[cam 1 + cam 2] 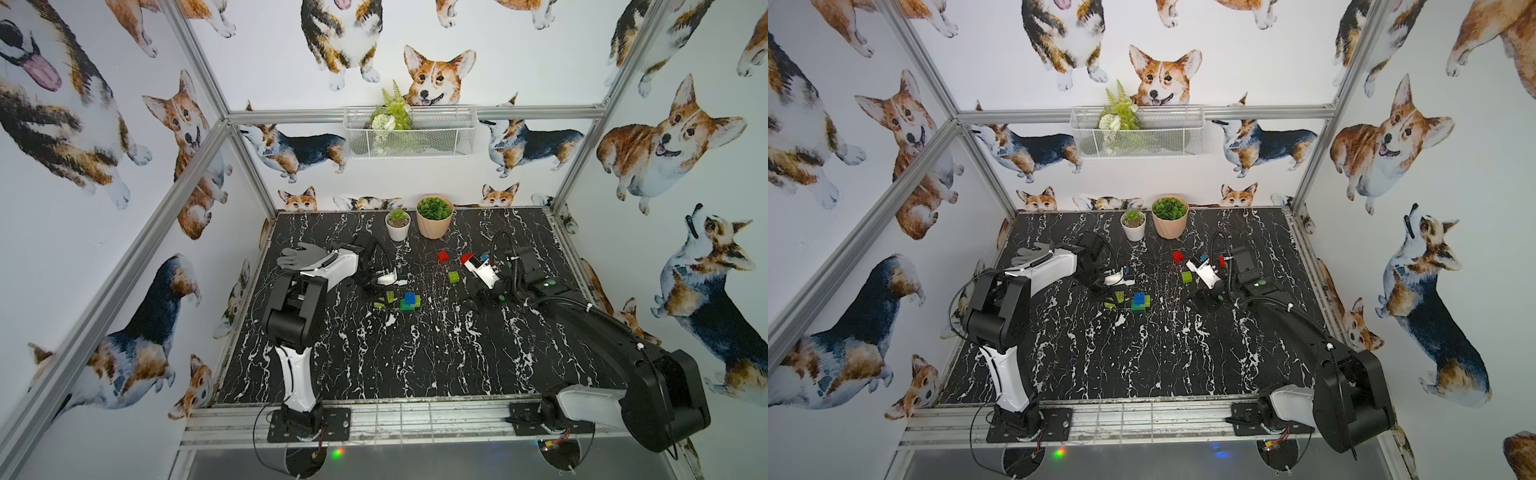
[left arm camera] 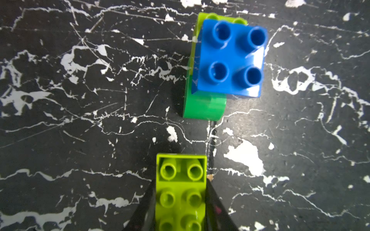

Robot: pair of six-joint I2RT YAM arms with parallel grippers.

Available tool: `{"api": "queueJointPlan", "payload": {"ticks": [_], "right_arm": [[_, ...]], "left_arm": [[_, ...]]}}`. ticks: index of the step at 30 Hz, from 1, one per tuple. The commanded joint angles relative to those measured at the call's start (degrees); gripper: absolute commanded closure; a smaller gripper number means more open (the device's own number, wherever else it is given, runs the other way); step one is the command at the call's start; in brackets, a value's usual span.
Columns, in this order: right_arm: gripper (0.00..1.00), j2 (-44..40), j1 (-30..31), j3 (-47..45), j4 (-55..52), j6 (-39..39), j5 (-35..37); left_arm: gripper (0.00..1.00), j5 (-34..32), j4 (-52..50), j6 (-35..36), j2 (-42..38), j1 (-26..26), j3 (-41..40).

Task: Assemble the letter s with lego
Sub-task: Assemble the lego brick with the lego brick.

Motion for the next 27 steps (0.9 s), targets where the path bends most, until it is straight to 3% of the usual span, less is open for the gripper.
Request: {"api": "queueJointPlan", "payload": {"ticks": [1,18,27], "right_arm": [[0.15,-0.3,0.0,0.4,0.4,0.1,-0.3],[0.15,-1.1,0.0,0.9,-0.7,-0.3,0.0],[0.15,-1.2,0.0,0.8,-0.6,-0.4,0.1]], "left_arm": [[0.92,-4.0,-0.7,1.0,1.1,-0.1,-1.4],[0.73,-3.4,0.1,0.7,0.4,-0.1,-0.6],[0.73,-6.6,-3.3,1.0,-0.6,0.1,0.6]]}}
